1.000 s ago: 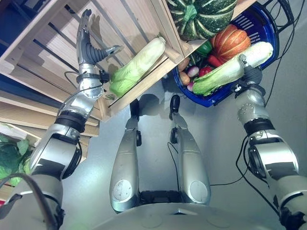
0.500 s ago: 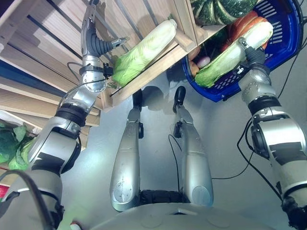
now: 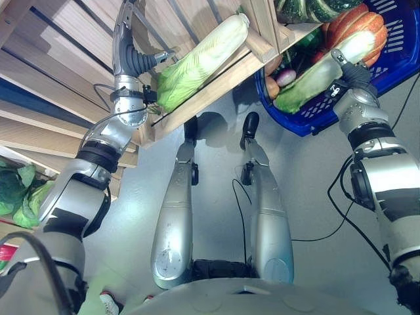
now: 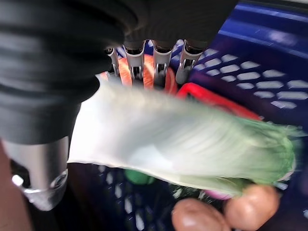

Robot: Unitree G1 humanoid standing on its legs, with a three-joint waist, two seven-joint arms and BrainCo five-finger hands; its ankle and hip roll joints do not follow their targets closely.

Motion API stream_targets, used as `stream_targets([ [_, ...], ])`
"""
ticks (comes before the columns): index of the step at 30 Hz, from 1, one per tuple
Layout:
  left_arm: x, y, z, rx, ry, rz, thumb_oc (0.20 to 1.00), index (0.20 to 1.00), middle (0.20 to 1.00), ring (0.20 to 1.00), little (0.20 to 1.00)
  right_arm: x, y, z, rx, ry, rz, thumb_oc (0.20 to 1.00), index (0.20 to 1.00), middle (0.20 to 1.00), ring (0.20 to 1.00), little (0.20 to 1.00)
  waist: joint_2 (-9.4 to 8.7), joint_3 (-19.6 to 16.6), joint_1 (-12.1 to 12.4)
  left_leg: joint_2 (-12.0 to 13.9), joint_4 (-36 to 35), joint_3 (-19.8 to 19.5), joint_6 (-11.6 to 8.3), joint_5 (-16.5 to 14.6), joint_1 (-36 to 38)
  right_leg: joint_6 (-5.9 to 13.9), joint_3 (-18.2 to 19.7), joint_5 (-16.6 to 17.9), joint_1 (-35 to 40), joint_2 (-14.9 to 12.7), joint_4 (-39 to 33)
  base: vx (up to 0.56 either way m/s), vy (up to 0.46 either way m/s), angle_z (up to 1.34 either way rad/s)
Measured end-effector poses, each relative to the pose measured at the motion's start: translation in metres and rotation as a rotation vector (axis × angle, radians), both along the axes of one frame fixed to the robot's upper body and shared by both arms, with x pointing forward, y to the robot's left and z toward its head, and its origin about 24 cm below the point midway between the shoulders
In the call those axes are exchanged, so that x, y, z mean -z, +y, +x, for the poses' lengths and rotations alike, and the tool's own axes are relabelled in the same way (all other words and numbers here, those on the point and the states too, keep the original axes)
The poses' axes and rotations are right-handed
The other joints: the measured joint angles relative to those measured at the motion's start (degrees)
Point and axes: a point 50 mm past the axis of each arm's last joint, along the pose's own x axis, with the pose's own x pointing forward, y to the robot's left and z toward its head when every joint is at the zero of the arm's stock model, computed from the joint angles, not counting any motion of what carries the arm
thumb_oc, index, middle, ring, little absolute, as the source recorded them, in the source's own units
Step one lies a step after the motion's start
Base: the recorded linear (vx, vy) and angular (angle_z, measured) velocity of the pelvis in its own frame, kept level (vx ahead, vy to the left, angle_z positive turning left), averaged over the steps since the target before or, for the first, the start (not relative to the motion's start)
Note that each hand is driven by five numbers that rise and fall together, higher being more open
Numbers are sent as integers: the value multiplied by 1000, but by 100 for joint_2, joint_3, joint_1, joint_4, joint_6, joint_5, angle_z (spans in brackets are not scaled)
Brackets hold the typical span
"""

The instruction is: Pick up fruits and vegetables into the basket

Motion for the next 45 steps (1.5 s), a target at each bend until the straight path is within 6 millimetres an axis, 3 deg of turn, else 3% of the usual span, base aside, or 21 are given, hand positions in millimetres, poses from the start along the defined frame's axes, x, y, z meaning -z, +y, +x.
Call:
stream_targets([
  [12, 0, 0, 0, 4, 4, 1, 1000, 1000, 1000, 1000, 1000, 1, 0, 0, 0, 4, -1, 1000, 1000, 1000, 1000, 1000, 1, 1, 6, 1, 3, 0, -14, -10, -7, 0, 4, 0, -8, 2, 0, 0, 0, 0],
  [23, 8, -4, 3, 92, 116, -2, 1000, 1000, 1000, 1000, 1000, -5, -3, -1, 38, -59, -20, 1000, 1000, 1000, 1000, 1000, 1, 1, 12, 0, 10, 7, 24, 18, 9, -1, -17, 3, 28, 9, -4, -1, 3, 0],
  [29, 24, -6, 1, 150, 220, 15, 1000, 1000, 1000, 1000, 1000, -10, -11, -7, 142, -160, -64, 1000, 1000, 1000, 1000, 1000, 1, 1, -2, 3, -7, -11, 27, 16, 196, -13, -50, 23, 264, 24, -98, -4, 16, 0],
  [37, 53, 3, -4, 174, 406, 29, 1000, 1000, 1000, 1000, 1000, 4, -22, -31, 311, -304, -150, 1000, 1000, 1000, 1000, 1000, 0, 0, -182, 9, -53, 25, 23, -48, 441, 10, -33, 36, 542, 42, -243, 7, 47, -2],
  [45, 68, 0, -4, 183, 501, 81, 1000, 1000, 1000, 1000, 1000, 23, -33, -45, 428, -279, -144, 1000, 1000, 1000, 1000, 1000, -2, 1, -343, 44, -204, 105, 49, -35, 526, 15, 22, 75, 602, 96, -430, -4, 17, -5],
])
